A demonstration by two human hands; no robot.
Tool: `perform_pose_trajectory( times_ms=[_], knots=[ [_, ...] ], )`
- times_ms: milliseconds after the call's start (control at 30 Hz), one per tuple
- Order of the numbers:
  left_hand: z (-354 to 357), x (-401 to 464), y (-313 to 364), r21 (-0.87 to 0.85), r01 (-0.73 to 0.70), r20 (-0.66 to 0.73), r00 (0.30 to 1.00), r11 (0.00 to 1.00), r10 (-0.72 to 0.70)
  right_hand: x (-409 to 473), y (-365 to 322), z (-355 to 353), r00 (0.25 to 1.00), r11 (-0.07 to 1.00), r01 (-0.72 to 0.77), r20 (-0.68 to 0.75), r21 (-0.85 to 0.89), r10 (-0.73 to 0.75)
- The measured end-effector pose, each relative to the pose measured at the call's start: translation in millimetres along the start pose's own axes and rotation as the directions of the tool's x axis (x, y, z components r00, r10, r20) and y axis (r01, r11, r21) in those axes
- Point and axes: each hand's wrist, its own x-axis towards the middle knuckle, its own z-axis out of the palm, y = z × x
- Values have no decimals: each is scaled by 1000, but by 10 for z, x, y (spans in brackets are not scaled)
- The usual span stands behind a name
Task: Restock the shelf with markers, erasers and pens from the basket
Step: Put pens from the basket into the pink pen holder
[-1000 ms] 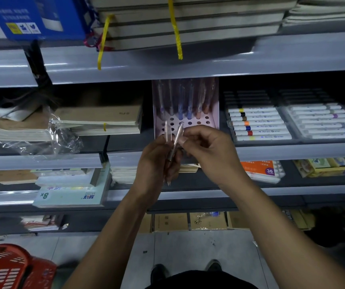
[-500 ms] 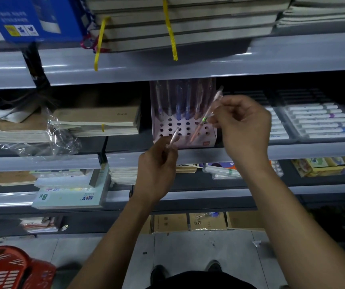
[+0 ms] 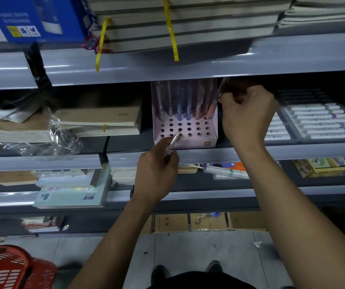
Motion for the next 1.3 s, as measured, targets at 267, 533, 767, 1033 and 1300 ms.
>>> perform_pose_trajectory(
  times_ms=[267,533,767,1033,1300],
  knots=[
    [3,9,-11,-4,-3,-3,1000,1000,3,92,-83,13,996,998,47,72,-47,-44],
    [3,20,-36,-16,6,0,1000,1000,-6,75,-92,31,992,998,58,117,-39,-53],
    [10,28,-53,-20,-9,-12,1000,1000,9,101,-22,56,983,995,59,180,-82,-43],
    [30,38,-35,-31,-26,-21,999,999,25,135,52,66,966,979,120,247,-166,-76],
    [30,38,-15,-15,-20,-41,999,1000,19,115,10,40,957,975,113,284,-192,-54]
  ],
)
